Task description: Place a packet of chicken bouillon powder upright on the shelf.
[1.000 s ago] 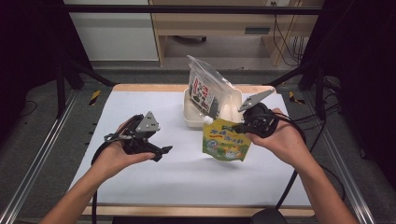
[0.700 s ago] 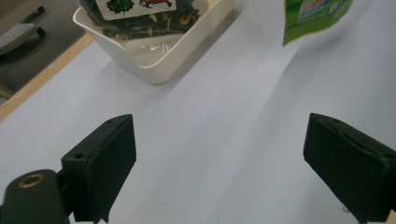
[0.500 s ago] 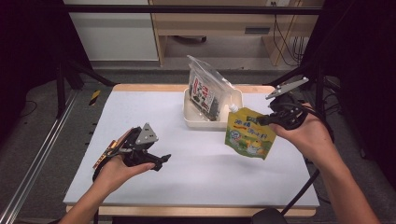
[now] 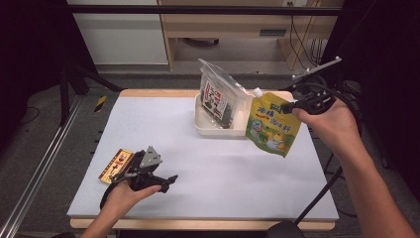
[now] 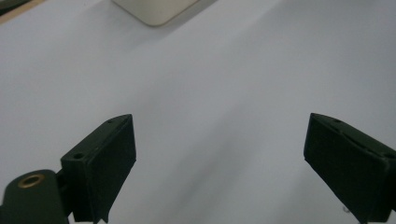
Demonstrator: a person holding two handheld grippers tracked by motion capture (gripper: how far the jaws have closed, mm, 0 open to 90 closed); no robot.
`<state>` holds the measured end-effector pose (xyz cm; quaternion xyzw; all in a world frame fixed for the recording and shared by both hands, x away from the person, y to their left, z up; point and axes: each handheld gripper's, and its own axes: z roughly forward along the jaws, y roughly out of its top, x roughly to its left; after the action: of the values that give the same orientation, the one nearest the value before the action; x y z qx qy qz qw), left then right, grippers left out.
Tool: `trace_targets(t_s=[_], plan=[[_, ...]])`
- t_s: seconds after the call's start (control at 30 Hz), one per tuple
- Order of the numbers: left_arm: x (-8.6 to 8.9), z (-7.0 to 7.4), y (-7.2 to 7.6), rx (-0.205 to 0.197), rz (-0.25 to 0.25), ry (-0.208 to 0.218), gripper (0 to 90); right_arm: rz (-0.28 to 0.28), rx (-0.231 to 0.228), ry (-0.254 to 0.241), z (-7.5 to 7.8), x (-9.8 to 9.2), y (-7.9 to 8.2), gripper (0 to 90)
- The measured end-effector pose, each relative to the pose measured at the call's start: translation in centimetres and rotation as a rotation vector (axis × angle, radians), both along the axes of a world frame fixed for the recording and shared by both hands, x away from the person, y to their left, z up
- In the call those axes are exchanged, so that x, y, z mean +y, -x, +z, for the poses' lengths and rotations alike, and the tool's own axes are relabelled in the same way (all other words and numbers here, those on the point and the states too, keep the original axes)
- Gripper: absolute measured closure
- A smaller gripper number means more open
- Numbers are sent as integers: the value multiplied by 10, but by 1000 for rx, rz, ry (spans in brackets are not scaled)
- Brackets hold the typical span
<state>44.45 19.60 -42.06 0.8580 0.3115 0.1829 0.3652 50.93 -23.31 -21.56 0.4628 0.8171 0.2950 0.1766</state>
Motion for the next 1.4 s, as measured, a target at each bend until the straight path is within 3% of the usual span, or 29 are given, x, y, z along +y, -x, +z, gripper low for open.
trace_targets(t_s=[0.17, 0.2, 0.3, 0.43, 0.73, 1.13, 1.4], plan=[[4, -12, 5, 5, 6, -7, 90, -59, -8, -12, 9, 0, -10, 900], [5, -14, 7, 3, 3, -12, 90, -89, -4, -31, 11, 0, -17, 900], [6, -19, 12, 0, 6, -1, 90, -115, -7, -48, 14, 1, -26, 900], [6, -25, 16, -1, 0, -18, 89, -155, -11, -66, 17, 7, -40, 900], [8, -31, 16, 15, -1, -29, 89, -205, 6, -75, 21, 23, -69, 900], [11, -34, 14, 24, 10, -21, 89, -269, 51, -65, 9, 36, -104, 900], [12, -38, 12, 42, 11, -20, 89, -314, 93, -56, -9, 46, -135, 898]])
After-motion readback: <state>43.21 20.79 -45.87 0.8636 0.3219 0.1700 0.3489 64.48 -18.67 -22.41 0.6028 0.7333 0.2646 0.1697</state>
